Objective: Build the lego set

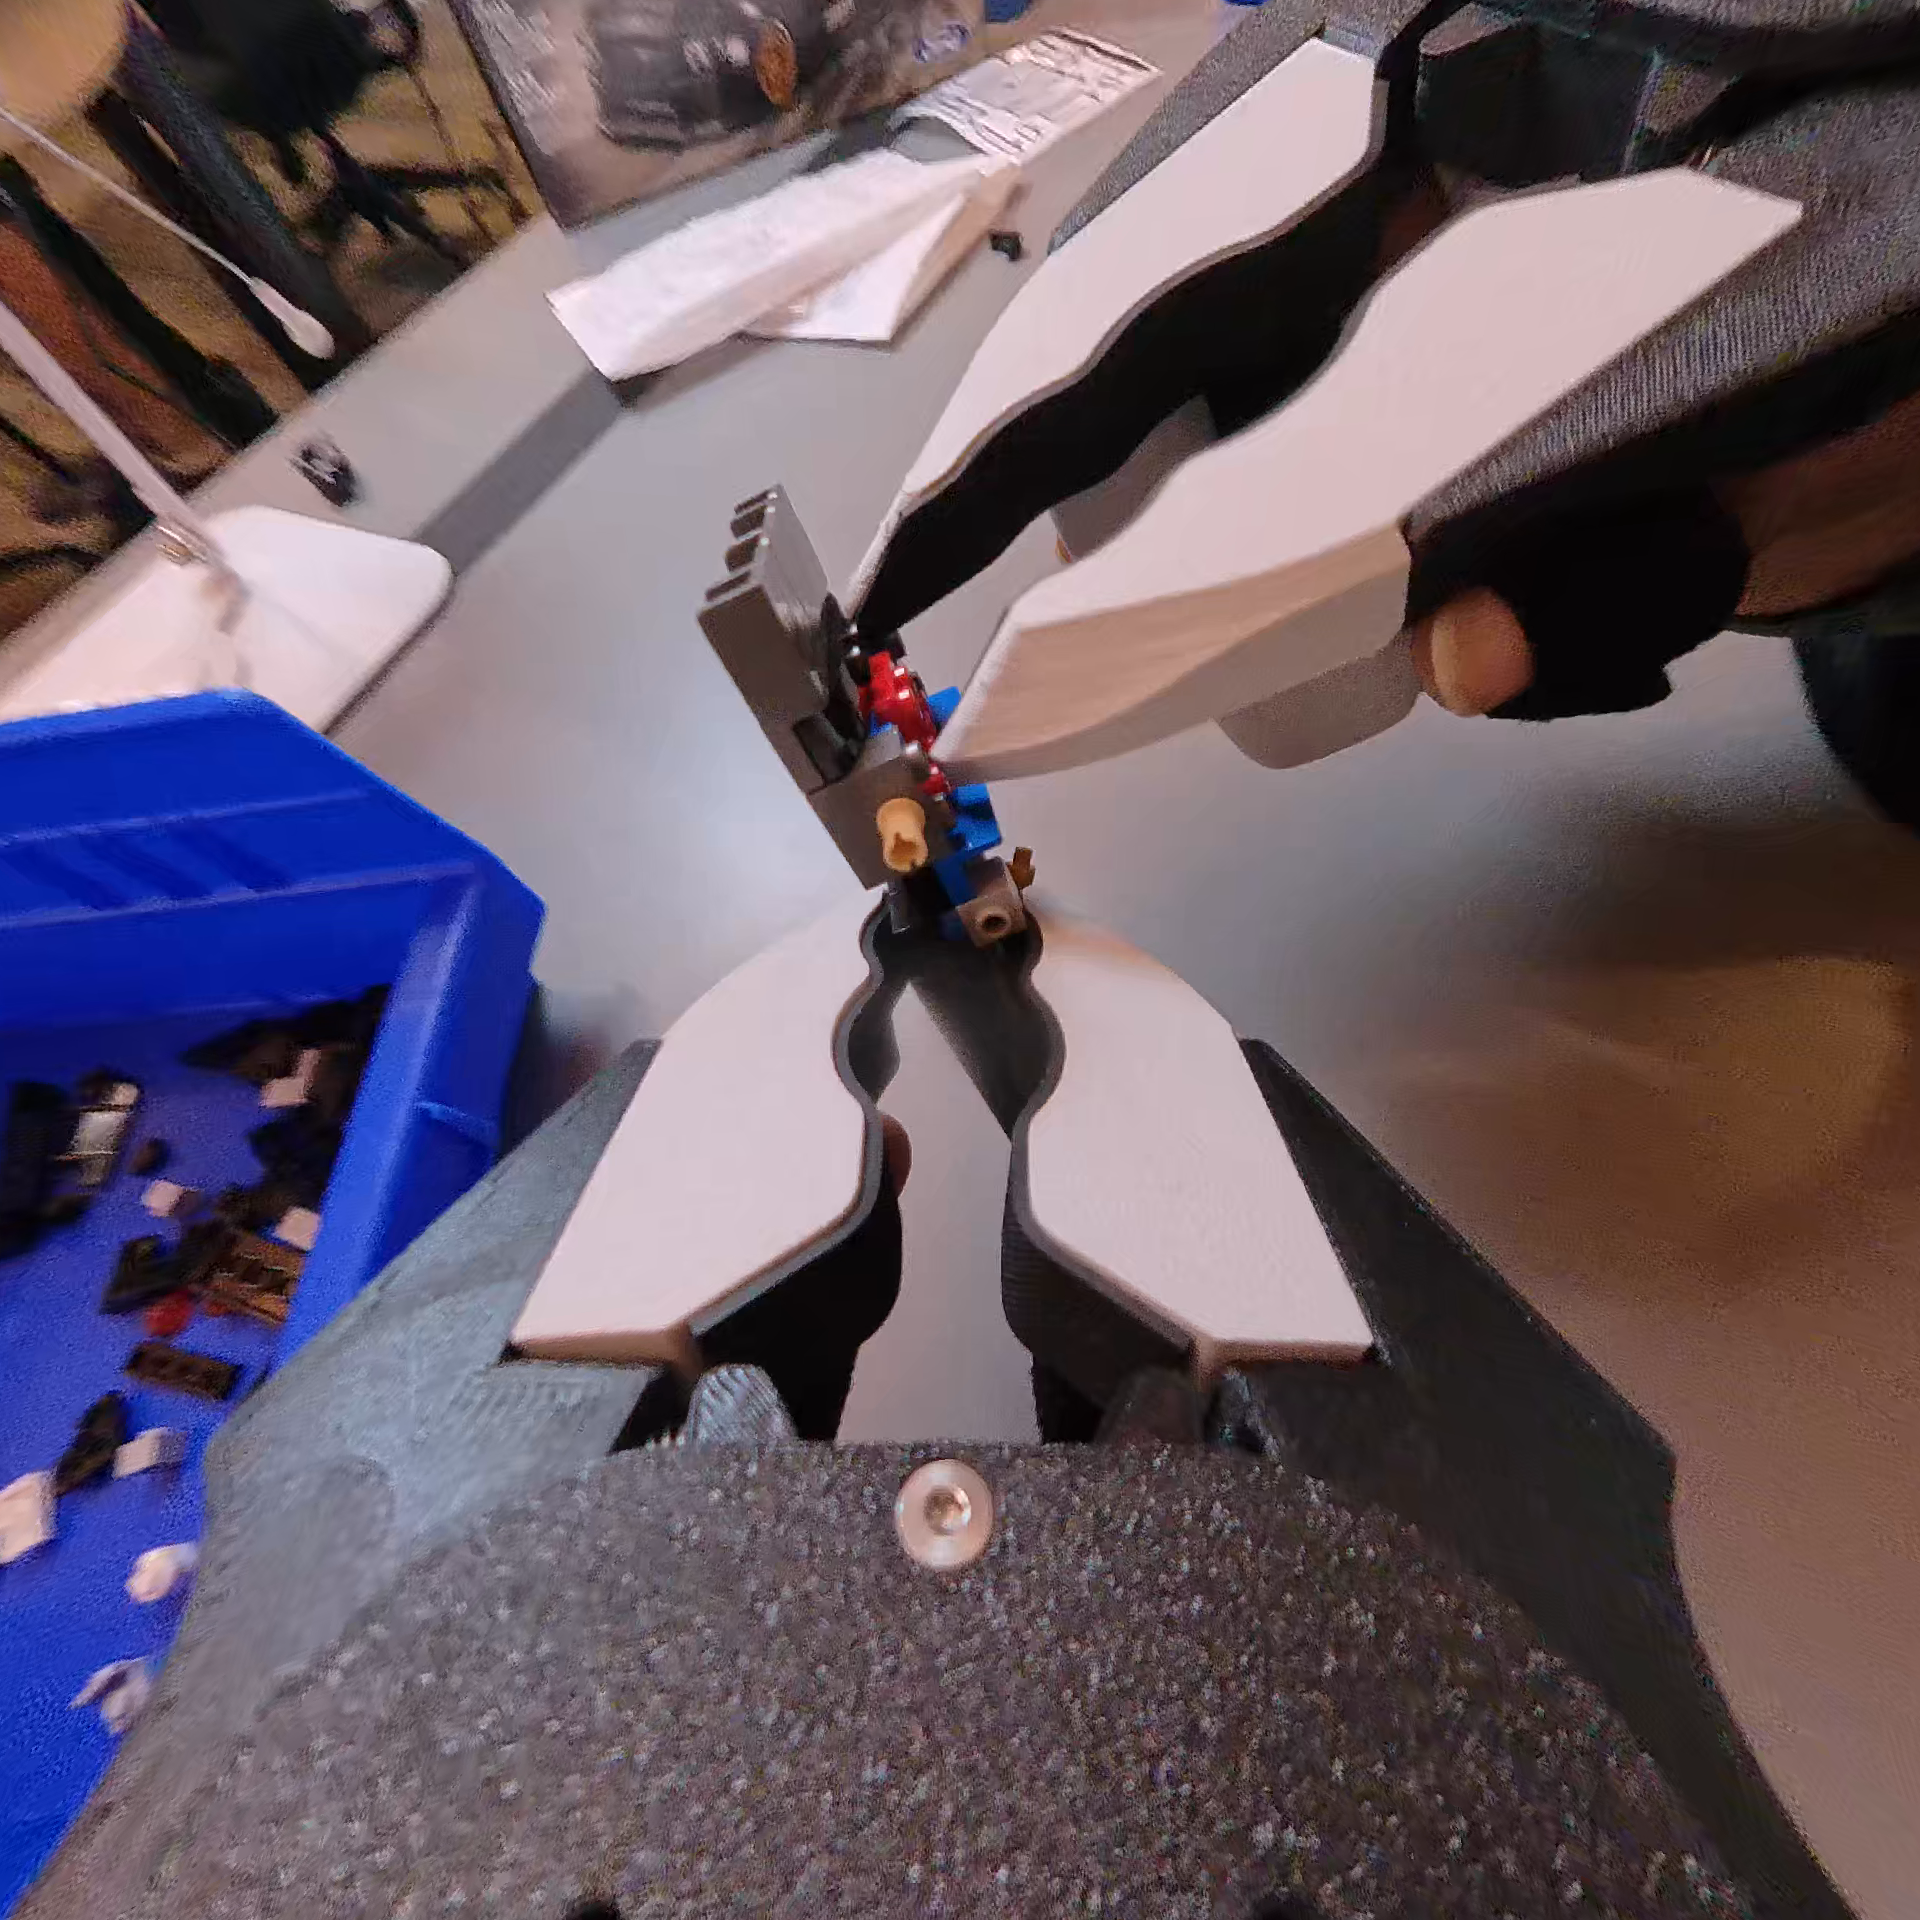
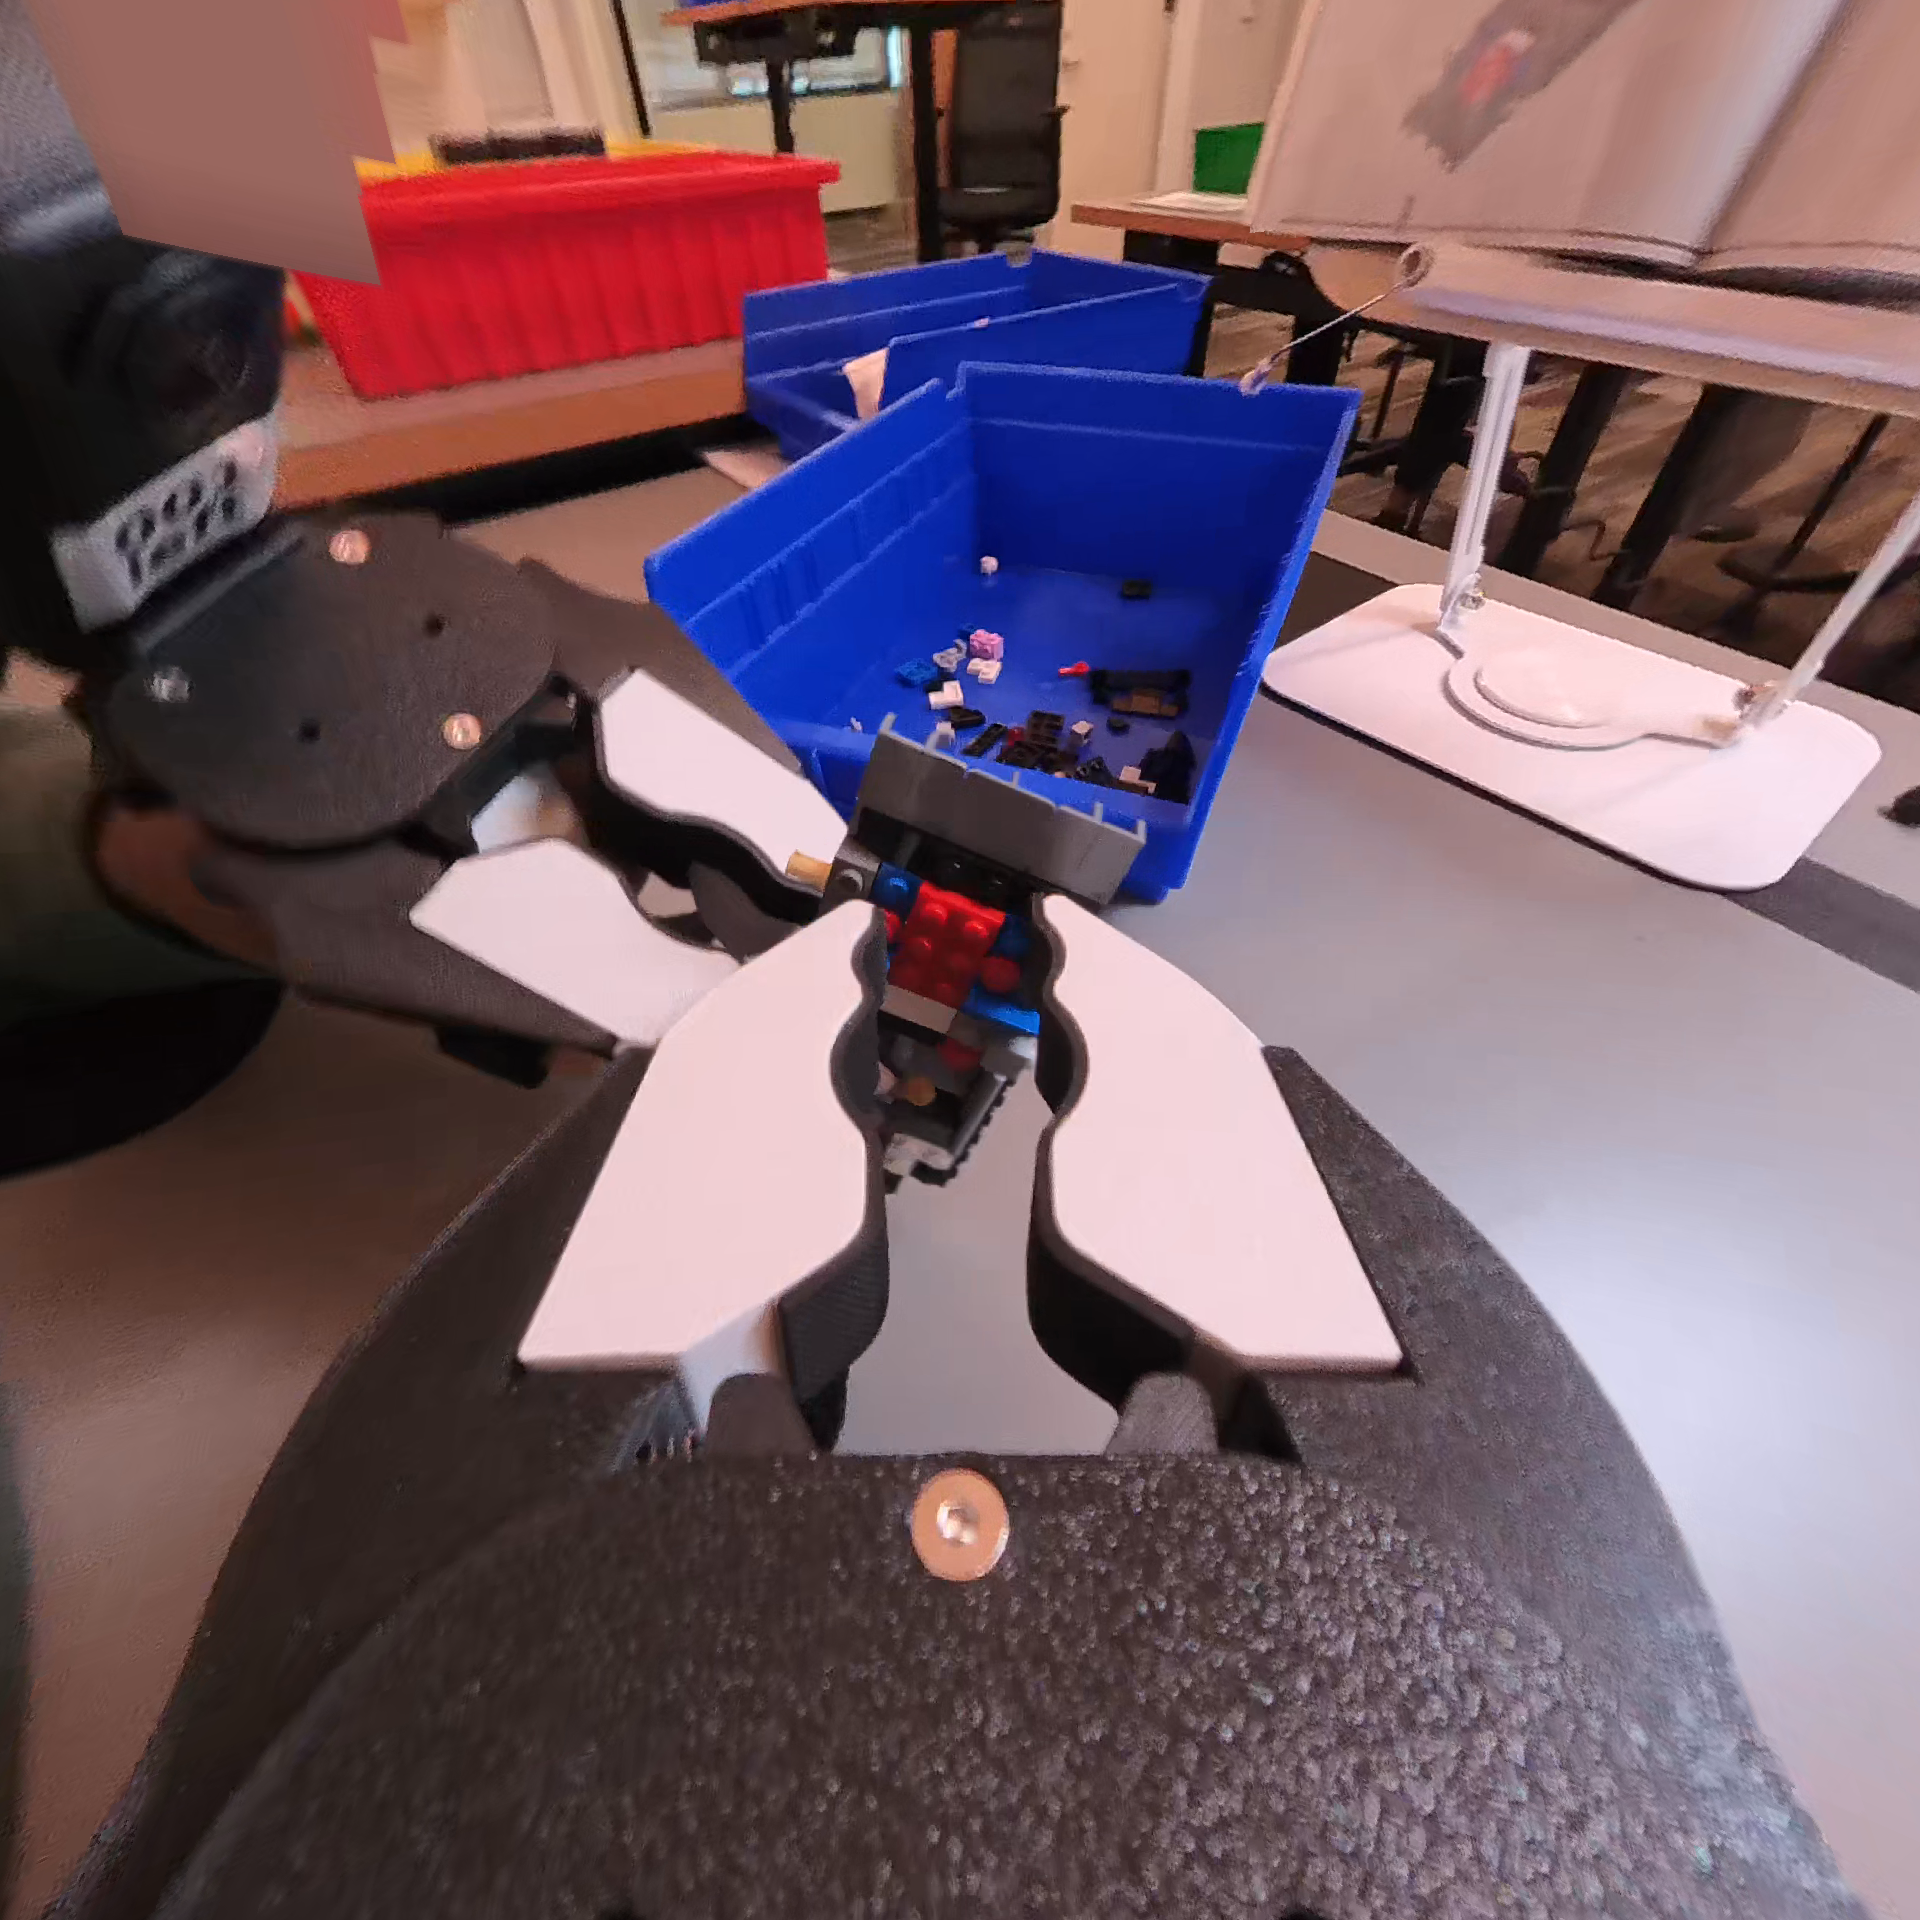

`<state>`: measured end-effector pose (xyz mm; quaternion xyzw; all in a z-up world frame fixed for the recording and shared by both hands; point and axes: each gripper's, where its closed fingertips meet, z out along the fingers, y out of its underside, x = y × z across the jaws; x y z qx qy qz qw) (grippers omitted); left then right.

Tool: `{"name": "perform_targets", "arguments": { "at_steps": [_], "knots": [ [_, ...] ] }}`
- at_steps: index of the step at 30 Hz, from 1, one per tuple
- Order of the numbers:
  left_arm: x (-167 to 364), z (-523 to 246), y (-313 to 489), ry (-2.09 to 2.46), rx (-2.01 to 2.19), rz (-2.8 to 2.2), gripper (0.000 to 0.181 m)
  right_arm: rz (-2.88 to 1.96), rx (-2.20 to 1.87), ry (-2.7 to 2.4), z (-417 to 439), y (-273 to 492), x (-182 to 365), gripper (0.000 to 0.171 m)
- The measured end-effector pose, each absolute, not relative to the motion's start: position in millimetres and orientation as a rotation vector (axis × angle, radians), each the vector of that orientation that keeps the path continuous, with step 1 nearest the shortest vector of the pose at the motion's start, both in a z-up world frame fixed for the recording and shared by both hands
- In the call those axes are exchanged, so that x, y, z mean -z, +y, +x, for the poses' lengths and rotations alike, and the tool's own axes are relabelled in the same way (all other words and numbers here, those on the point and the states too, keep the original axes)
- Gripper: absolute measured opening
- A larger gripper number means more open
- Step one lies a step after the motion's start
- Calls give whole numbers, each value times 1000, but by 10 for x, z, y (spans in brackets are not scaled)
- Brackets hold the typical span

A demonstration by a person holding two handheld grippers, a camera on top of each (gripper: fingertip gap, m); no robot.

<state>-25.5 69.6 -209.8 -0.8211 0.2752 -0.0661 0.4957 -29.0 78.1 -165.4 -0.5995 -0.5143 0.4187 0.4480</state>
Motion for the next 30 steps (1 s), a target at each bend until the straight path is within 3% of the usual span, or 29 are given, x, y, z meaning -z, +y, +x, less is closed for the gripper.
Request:
{"name": "perform_targets", "arguments": {
  "at_steps": [2,12,17,18,27,30],
  "knots": [
    [2059,-260,721,675,90,-1949,18,-1513,-1073,-1207,-280,797,1608,18],
    [2037,-273,722,837,-197,-1827,20,-1505,-1118,-1233,-237,745,1604,15],
    [2072,-293,736,830,-199,-1848,18,-1480,-1155,-1248,-213,731,1616,12],
    [2086,-309,740,830,-202,-1855,18,-1469,-1182,-1238,-205,722,1585,0],
    [2025,-255,763,740,-31,-1887,18,-1349,-1191,-1448,-256,394,1665,0],
    [2054,-264,736,759,-5,-1891,18,-1275,-1171,-1331,-177,548,1413,0]
  ]
}}
